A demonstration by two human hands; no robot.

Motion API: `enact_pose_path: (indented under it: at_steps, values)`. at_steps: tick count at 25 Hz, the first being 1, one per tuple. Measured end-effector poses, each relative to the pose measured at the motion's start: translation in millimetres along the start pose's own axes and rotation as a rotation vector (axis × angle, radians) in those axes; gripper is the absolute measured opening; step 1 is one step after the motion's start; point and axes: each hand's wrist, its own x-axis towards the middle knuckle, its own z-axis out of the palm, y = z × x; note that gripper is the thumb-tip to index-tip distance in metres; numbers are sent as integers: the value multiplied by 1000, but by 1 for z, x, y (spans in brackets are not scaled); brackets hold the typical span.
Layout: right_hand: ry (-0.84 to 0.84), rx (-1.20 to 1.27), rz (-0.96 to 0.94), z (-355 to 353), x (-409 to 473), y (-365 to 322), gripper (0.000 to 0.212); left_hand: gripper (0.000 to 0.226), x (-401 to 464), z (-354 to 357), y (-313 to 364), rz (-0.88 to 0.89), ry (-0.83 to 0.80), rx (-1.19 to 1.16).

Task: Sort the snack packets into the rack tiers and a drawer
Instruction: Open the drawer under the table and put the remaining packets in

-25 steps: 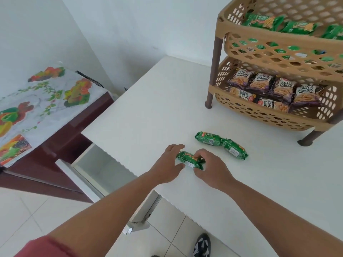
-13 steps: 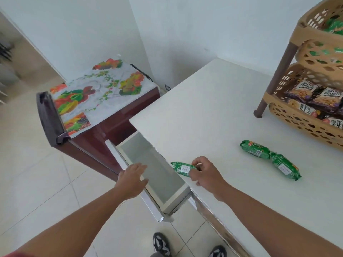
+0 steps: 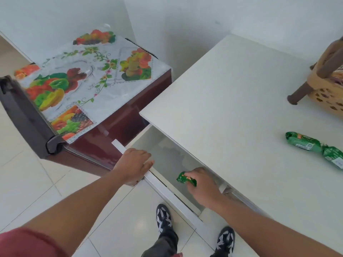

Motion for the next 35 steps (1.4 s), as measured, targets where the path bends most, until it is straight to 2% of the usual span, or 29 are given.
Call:
enact_pose_path:
  at_steps: [4, 8, 11, 14, 17, 20, 25, 30, 31, 33, 35]
  values:
    - [34, -105, 218, 28, 43, 16, 38, 67, 33, -7, -14, 160, -57, -7]
    - [-127, -123, 464, 48, 72, 37, 62, 62, 39, -2, -18, 259, -40, 34]
    - [-200, -116, 511, 61, 82, 49, 67, 60, 40, 2, -21, 263, -10, 33]
    - [-293, -329, 499, 65, 80, 54, 50, 60, 41, 1, -19, 268, -7, 33]
    - [-351, -413, 445, 70, 75, 54, 20, 59, 43, 0, -18, 257, 4, 35]
    - [-385, -450, 396, 68, 72, 51, 14, 55, 44, 1, -17, 264, 29, 38]
    - [-283, -332, 285, 42, 61, 21, 28, 51, 46, -1, -15, 283, 30, 50]
    - [-58, -76, -21, -18, 14, -30, 17, 59, 39, -6, -3, 253, 13, 25]
    - [2, -34, -74, -35, 3, -36, 23, 59, 36, -6, 4, 236, 20, 8]
    - [124, -11, -127, -74, -16, -37, 26, 57, 28, -2, 24, 214, 51, -3]
    - [243, -33, -141, -116, -32, -20, 15, 55, 18, 4, 47, 201, 91, -8]
